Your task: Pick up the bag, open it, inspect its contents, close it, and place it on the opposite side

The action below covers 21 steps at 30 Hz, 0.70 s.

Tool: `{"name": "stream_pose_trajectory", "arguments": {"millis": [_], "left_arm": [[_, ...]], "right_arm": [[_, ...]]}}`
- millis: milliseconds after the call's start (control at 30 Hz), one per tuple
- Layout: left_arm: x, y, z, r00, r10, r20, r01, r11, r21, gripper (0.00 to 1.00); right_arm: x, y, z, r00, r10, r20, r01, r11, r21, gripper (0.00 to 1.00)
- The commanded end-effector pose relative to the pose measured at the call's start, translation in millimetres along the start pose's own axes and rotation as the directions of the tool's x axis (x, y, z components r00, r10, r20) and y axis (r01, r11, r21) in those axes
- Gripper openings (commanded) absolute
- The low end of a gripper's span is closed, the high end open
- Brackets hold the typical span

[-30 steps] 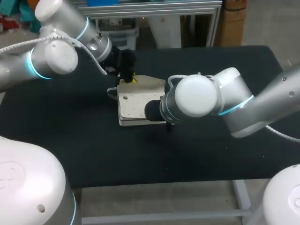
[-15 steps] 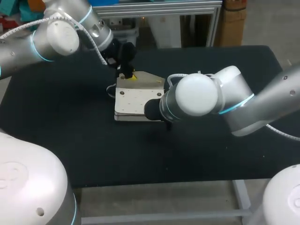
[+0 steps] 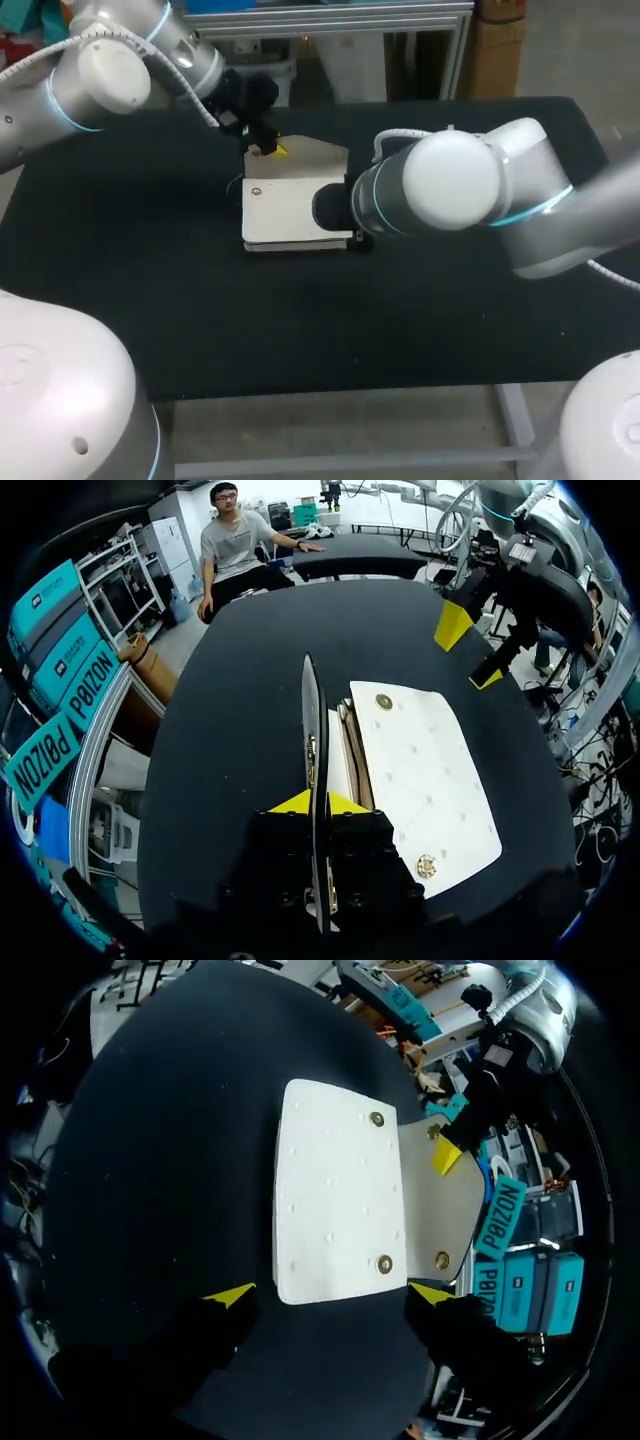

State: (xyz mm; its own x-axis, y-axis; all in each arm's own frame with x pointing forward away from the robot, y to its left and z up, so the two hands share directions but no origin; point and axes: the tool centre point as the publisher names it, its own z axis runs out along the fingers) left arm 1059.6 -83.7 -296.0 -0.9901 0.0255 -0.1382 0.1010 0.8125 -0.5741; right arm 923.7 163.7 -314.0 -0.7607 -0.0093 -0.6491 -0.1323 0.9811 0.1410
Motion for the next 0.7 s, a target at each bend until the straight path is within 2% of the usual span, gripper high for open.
{"name": "stream_pose_trajectory", "arguments": {"millis": [33,267,367,433,467,500,533,700], "left_arm": [[9.5,0,-12,0.999,-0.010,0.038,0.009,1.000,0.023,0.00],[14.6,-6,-32,0.995,-0.068,0.070,0.062,0.995,0.081,0.00],[14.0,-8,-39,0.995,-0.087,0.046,0.082,0.991,0.101,0.00],[14.0,-8,-39,0.995,-0.087,0.046,0.082,0.991,0.101,0.00],[14.0,-8,-39,0.995,-0.087,0.046,0.082,0.991,0.101,0.00],[14.0,-8,-39,0.995,-0.087,0.046,0.082,0.991,0.101,0.00],[14.0,-8,-39,0.995,-0.087,0.046,0.082,0.991,0.101,0.00],[14.0,-8,-39,0.995,-0.087,0.046,0.082,0.991,0.101,0.00]], "right_arm": [[-11.0,-7.6,-25,1.000,-0.004,-0.001,0.004,1.000,-0.014,1.00],[-28.7,-3.6,-39,1.000,-0.019,-0.003,0.019,0.999,-0.034,1.00],[-33.9,-1.7,-44,1.000,-0.023,-0.010,0.022,0.999,-0.048,1.00],[-38.0,-0.3,-48,1.000,-0.026,-0.012,0.025,0.999,-0.047,0.47],[-39.7,0.0,-50,0.999,-0.029,-0.021,0.028,0.998,-0.059,0.36],[-41.7,0.1,-52,0.999,-0.029,-0.021,0.028,0.998,-0.058,0.10],[-43.1,0.4,-53,0.999,-0.031,-0.019,0.030,0.998,-0.057,0.00],[-45.3,1.3,-64,0.997,-0.071,-0.012,0.071,0.996,-0.052,0.00]]}}
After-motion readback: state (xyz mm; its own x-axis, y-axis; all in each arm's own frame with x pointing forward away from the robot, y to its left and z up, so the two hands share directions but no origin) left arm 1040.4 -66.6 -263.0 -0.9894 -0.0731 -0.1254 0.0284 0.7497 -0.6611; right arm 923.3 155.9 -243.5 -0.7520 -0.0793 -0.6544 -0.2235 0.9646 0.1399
